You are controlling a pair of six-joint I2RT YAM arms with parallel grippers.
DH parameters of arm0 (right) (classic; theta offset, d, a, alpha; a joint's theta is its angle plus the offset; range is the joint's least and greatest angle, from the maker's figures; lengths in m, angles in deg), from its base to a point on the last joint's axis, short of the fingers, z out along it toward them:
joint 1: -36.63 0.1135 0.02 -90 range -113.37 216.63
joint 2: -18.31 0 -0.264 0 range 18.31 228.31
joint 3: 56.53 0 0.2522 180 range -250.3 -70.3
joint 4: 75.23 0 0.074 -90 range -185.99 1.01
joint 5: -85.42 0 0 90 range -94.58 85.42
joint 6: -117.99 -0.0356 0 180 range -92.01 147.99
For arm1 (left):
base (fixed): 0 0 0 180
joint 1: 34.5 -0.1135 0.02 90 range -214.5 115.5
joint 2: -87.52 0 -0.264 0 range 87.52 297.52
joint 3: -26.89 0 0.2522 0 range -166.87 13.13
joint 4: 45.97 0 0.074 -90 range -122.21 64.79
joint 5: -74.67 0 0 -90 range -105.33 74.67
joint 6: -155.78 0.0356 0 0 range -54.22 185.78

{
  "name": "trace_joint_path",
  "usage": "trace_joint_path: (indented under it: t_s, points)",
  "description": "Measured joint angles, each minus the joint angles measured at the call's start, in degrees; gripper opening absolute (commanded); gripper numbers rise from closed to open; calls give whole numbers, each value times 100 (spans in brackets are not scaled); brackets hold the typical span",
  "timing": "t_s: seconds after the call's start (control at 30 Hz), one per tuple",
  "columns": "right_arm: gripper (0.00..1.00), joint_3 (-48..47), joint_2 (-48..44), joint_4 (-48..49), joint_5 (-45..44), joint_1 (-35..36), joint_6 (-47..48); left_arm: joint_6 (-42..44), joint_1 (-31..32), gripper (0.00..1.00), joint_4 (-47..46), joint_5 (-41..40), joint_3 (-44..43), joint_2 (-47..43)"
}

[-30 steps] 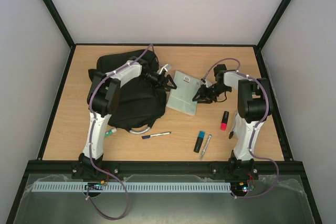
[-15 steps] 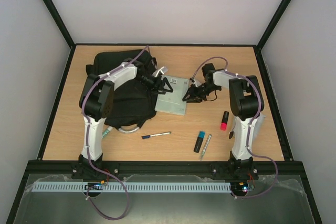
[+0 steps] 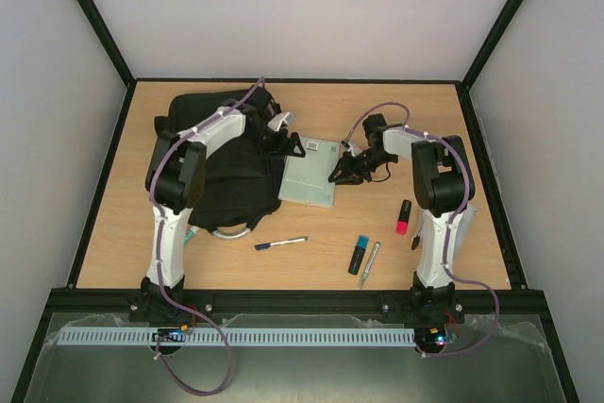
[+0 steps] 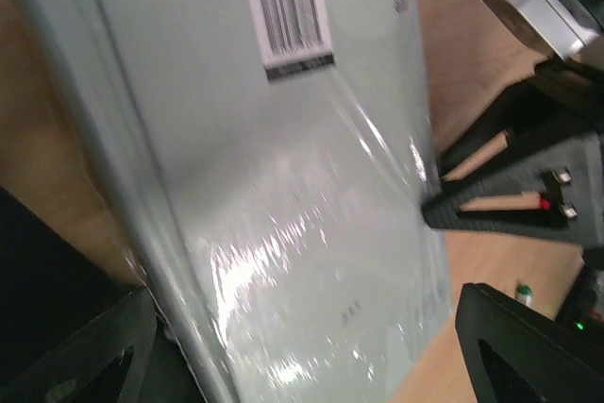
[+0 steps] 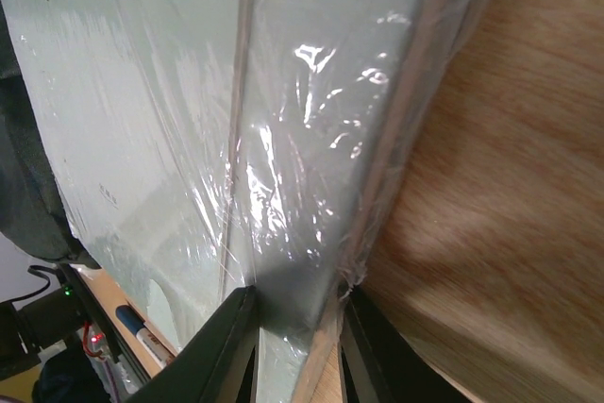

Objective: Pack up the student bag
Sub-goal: Pick up the book from the center of the board.

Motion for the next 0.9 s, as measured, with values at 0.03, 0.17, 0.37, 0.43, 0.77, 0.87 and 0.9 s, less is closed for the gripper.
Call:
trace_joint_path:
  t_s: [0.03, 0.17, 0.37, 0.43, 0.77, 0.87, 0.9]
  points:
    - [24, -9, 9, -4, 7, 0, 0, -17, 0, 91, -17, -83, -136, 98]
    - [24, -28, 44, -28, 66, -17, 0, -68, 0, 93, -44, -219, -503, 455]
    - [24, -59, 83, -39, 127, -22, -13, -116, 33, 96, -37, -426, -739, 675]
    - [24, -68, 94, -42, 138, -22, -15, -164, 57, 97, -59, -490, -739, 697]
    - [24, -120, 151, -96, 195, -39, -17, -461, 201, 85, -251, -540, -802, 870]
    - [24, -140, 166, -125, 203, -42, -17, -616, 35, 75, -450, -26, -680, 896]
    - [24, -142, 166, -127, 205, -42, -17, -680, -35, 72, -546, 188, -619, 903]
